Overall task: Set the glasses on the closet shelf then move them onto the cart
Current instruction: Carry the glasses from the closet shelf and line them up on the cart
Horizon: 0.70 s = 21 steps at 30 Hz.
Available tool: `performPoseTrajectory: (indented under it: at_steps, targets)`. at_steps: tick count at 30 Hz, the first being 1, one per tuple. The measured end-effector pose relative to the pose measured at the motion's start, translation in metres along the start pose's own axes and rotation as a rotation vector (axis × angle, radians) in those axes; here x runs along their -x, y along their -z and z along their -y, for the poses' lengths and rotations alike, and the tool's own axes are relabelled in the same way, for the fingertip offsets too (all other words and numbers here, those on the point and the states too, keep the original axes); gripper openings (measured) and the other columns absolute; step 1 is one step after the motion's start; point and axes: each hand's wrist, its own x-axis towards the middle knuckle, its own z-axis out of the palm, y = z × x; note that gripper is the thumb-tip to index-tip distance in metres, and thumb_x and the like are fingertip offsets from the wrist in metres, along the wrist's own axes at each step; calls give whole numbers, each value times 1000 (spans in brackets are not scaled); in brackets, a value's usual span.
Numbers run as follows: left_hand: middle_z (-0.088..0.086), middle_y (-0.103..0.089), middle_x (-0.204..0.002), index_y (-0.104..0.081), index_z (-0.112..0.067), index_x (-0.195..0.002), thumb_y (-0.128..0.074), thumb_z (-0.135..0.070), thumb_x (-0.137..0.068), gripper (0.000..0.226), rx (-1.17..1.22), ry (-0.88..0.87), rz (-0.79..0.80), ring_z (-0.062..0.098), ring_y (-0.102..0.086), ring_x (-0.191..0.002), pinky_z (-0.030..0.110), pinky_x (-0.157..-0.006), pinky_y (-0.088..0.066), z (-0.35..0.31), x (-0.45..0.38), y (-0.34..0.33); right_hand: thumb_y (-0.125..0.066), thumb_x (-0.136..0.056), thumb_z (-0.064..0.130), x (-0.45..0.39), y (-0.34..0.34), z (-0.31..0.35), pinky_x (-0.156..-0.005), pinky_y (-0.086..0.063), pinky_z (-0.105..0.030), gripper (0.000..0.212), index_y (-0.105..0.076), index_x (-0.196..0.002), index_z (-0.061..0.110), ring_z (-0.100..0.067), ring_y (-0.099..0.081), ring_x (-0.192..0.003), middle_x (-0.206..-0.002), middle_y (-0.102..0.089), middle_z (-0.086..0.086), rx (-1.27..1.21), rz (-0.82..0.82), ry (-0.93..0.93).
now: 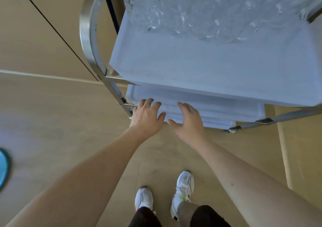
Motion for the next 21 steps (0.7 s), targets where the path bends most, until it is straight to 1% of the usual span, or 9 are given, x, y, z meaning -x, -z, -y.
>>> performPoseTrajectory:
  at_steps: [2, 5, 9, 14, 18, 21]
  targets:
    - [10, -41, -154, -48, -19, -146, -50, -45, -101, 51, -6, -22, 17, 31, -30, -144, 50, -112, -36, -10, 19, 24, -68, -91, 47, 24, 22, 17, -115, -33, -39, 74, -38, -152, 18, -27, -31, -145, -156, -39, -3, -36, -2, -28]
    - [10, -41, -154, -44, -18, -148, -51, -44, -101, 54, 19, -21, 19, 32, -31, -144, 51, -111, -38, -27, 48, 65, -67, -92, 46, 62, 59, 38, -117, -30, -38, 74, -36, -154, 20, -25, -28, -146, -158, -35, -2, -83, -9, -74]
    - [9, -39, -156, -40, -18, -152, -49, -46, -102, 58, 9, -78, 8, 31, -29, -146, 47, -116, -33, -59, 82, 115, -63, -93, 49, 107, 110, 58, -119, -26, -38, 76, -31, -156, 22, -24, -23, -149, -162, -29, -2, -68, -41, -127]
    - [11, -35, -158, -37, -18, -153, -46, -45, -103, 57, -62, -256, -17, 32, -27, -146, 46, -117, -31, -126, 95, 167, -63, -94, 48, 150, 175, 69, -117, -28, -36, 75, -31, -157, 19, -25, -27, -146, -158, -35, -2, -98, -187, -103]
    - [11, -34, -158, -38, -19, -152, -48, -46, -103, 57, -120, -409, -77, 32, -27, -146, 45, -116, -31, -200, 104, 190, -63, -95, 47, 178, 233, 52, -121, -24, -36, 76, -30, -157, 19, -22, -23, -150, -162, -30, -4, -96, -305, -105]
    - [9, -35, -158, -39, -20, -152, -48, -46, -103, 57, -145, -517, -120, 31, -27, -146, 45, -116, -31, -259, 111, 202, -62, -94, 50, 195, 278, 33, -121, -23, -37, 77, -29, -158, 20, -21, -22, -150, -163, -28, -2, -92, -392, -121]
